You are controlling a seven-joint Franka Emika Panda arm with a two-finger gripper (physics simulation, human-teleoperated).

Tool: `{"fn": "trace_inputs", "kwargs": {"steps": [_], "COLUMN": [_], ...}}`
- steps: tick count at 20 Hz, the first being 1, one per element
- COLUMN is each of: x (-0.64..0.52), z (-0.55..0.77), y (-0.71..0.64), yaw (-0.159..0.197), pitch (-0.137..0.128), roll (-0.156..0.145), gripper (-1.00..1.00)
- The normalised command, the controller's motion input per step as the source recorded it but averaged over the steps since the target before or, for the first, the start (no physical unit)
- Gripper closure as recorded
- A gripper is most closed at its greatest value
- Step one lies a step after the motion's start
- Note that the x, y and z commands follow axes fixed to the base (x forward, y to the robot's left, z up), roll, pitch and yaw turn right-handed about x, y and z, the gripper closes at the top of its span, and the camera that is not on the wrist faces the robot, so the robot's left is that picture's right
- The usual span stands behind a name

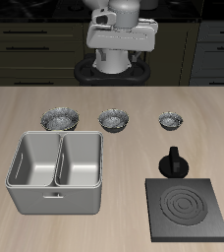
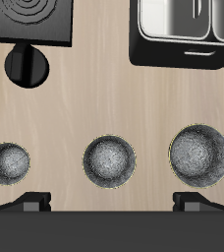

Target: Place the medium-sized bowl inside the left compartment of the bowl drainer

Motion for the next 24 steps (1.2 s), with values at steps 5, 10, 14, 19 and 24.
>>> {"fn": "trace_inputs", "kwargs": {"steps": [5, 10, 14, 19, 24], "x": [-0.12, -0.04, 0.01, -0.03, -0.04], "z": [-0.46, -0.34, -0.39, -0.43, -0.28], "y": [0.15, 0.07, 0.09, 0.07, 0.02], "yaw": [0.018, 0.000, 0.010, 0.012, -0.024], "pitch": [-0.012, -0.025, 0.012, 0.002, 0.021], "roll": [0.033, -0.004, 0.009, 0.005, 0.016], "gripper": [-1.00, -1.00, -1.00, -1.00, -1.00]}}
